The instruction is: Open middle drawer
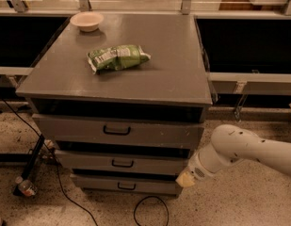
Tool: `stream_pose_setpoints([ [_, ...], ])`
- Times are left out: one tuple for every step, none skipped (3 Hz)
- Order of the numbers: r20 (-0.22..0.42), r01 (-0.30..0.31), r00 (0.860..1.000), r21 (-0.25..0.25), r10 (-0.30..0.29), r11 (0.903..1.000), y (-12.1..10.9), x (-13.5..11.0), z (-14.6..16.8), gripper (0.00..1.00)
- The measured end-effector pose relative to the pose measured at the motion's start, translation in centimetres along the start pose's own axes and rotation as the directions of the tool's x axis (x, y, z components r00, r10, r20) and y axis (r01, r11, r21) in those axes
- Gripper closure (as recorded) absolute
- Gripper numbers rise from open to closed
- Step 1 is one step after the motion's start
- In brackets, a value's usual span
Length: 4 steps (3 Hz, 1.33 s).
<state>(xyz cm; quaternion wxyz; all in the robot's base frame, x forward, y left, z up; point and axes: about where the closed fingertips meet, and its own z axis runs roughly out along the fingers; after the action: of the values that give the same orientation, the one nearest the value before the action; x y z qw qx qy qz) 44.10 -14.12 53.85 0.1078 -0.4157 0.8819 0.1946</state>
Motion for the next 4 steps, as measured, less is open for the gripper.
stream_pose_setpoints([
  [0.004, -0.001, 1.000, -0.008, 0.001, 1.0000, 0.0, 0.1, 0.3, 1.00],
  [0.013, 0.002, 1.000, -0.023, -0.001, 0.9997, 0.0, 0.2, 0.6, 1.00],
  [0.065, 0.059, 0.996, -0.084, -0.053, 0.9947, 1.4, -0.4, 2.7, 1.00],
  [0.087, 0.098, 0.992, -0.117, -0.089, 0.9883, 2.3, -0.8, 3.7, 1.00],
])
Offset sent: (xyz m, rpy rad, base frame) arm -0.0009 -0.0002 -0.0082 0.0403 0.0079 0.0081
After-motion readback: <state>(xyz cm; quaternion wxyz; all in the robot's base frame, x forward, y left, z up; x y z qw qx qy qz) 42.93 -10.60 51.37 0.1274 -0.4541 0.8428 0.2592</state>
